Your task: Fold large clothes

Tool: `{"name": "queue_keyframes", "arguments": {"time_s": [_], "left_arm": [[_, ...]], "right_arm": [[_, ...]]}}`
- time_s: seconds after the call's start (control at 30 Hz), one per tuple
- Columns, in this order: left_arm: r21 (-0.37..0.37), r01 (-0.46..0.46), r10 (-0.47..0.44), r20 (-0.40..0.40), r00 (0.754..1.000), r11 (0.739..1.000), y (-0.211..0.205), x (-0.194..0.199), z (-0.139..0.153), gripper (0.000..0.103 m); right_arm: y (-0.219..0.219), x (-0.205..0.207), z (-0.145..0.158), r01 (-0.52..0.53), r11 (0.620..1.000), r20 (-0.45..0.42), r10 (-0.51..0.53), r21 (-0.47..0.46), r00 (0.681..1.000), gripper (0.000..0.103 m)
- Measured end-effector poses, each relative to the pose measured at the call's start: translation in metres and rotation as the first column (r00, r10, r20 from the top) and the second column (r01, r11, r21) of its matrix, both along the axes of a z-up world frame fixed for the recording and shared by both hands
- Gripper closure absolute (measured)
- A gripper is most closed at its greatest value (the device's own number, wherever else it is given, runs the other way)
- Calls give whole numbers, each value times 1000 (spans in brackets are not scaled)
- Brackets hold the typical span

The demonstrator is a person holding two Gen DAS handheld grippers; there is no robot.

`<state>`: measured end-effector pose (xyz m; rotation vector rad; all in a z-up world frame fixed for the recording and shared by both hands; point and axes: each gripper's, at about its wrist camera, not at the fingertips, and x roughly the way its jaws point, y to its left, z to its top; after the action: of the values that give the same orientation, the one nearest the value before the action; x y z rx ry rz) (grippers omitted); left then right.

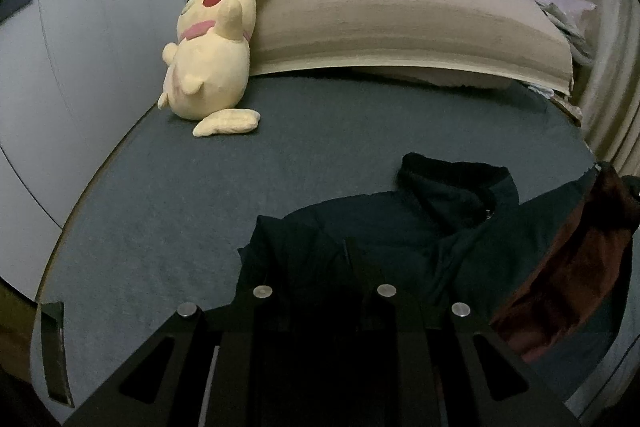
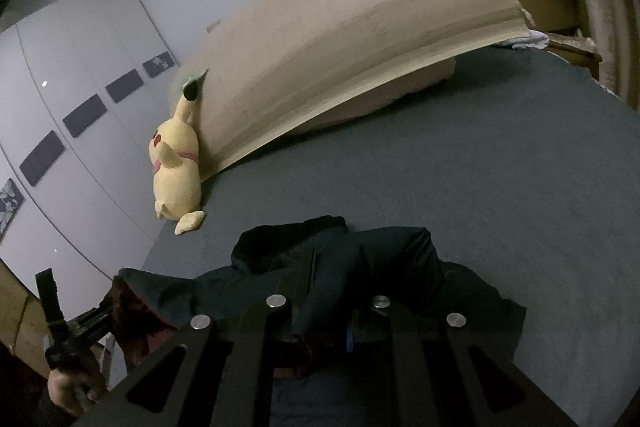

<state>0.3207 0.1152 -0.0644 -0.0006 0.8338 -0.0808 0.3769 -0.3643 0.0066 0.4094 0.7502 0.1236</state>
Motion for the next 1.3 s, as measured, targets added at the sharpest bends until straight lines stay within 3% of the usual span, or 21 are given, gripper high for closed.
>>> {"name": "queue_keyframes", "arguments": {"time_s": [1.3], "left_arm": [[16, 9, -8, -32, 999, 1000, -4, 20, -16, 84]], "right_arm": [[-1, 21, -16, -8, 1000, -30, 8, -5, 1000, 91]]}}
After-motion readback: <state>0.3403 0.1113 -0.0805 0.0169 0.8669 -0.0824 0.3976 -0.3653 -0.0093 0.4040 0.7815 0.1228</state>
